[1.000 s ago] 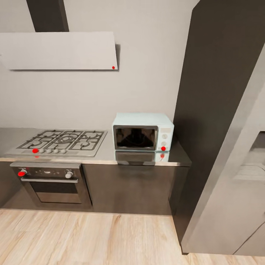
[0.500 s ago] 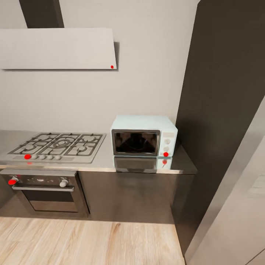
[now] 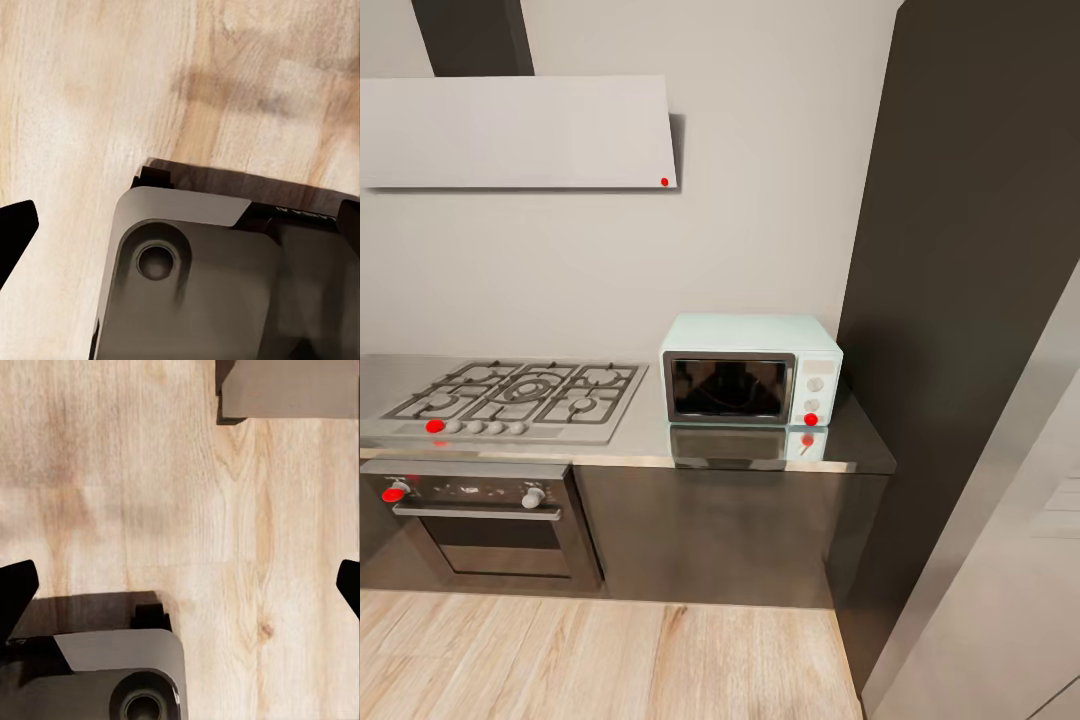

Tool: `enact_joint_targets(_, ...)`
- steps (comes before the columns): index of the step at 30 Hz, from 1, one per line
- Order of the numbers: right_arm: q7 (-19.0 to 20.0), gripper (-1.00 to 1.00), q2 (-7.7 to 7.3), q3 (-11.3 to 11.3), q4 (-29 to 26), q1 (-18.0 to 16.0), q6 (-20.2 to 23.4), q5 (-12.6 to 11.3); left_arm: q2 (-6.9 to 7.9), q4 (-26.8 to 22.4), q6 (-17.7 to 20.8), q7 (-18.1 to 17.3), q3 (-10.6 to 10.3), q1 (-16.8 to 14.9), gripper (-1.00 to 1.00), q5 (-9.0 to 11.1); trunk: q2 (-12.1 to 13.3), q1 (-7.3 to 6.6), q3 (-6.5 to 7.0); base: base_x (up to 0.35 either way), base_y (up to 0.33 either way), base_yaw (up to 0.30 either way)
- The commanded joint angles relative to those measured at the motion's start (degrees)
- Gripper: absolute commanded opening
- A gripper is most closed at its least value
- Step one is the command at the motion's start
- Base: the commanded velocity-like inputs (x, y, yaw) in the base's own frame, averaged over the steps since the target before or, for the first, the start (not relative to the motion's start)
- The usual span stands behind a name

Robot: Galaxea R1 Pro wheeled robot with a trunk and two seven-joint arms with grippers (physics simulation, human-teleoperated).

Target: In the kitchen, take the popcorn bag from the countertop, put it into the microwave, and heat it until the popcorn is cooked so the cooked popcorn ends up inside the bag.

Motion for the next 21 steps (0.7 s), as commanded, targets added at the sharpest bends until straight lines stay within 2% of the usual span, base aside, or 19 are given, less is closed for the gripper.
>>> enact_joint_targets(1,0.63,1.00,1.25,-0.30,-3.47,-0.03,2.63,0.59,0.02,0.08,-0.19,-0.25,-0.43,-0.05,1.00,0.57,-0.05,0.01,-0.08,0.000,0.000,0.000)
enact_joint_targets(3,2.39,1.00,3.03,-0.29,-8.51,0.26,7.30,0.71,0.01,0.08,-0.19,-0.25,-0.41,-0.04,1.00,0.57,-0.05,0.01,-0.08,0.000,0.000,0.000)
enact_joint_targets(5,4.03,1.00,3.59,-0.29,-10.09,-0.23,10.19,0.71,0.01,0.08,-0.19,-0.25,-0.41,-0.03,1.00,0.57,-0.05,0.01,-0.08,0.000,0.000,0.000)
enact_joint_targets(7,5.63,1.00,3.96,0.17,-10.96,-2.31,12.76,0.71,0.01,0.08,-0.21,-0.25,-0.42,-0.04,1.00,0.57,-0.05,0.01,-0.08,0.000,0.000,0.000)
enact_joint_targets(9,6.95,1.00,4.36,2.73,-11.15,-5.43,15.50,0.62,0.06,0.08,-0.25,-0.25,-0.41,-0.04,1.00,0.57,-0.05,0.01,-0.08,0.000,0.000,0.000)
enact_joint_targets(10,7.83,1.00,4.82,6.29,-11.41,-8.85,18.44,0.39,0.07,0.08,-0.26,-0.25,-0.42,-0.05,1.00,0.57,-0.05,0.01,-0.08,0.000,0.000,0.000)
enact_joint_targets(12,8.17,1.00,5.48,8.23,-11.57,-12.22,19.70,0.31,0.08,0.08,-0.27,-0.25,-0.43,-0.05,1.00,0.57,-0.05,0.01,-0.08,0.000,0.000,0.000)
enact_joint_targets(19,9.03,1.00,5.56,9.26,-12.32,-22.11,23.09,0.14,0.02,0.04,-0.27,-0.25,-0.43,-0.05,1.00,0.57,-0.05,0.01,-0.08,0.000,0.000,0.000)
enact_joint_targets(21,9.65,1.00,5.56,9.28,-14.64,-23.44,25.04,0.12,0.04,0.01,-0.28,-0.25,-0.43,-0.05,1.00,0.57,-0.05,0.01,-0.08,0.000,0.000,0.000)
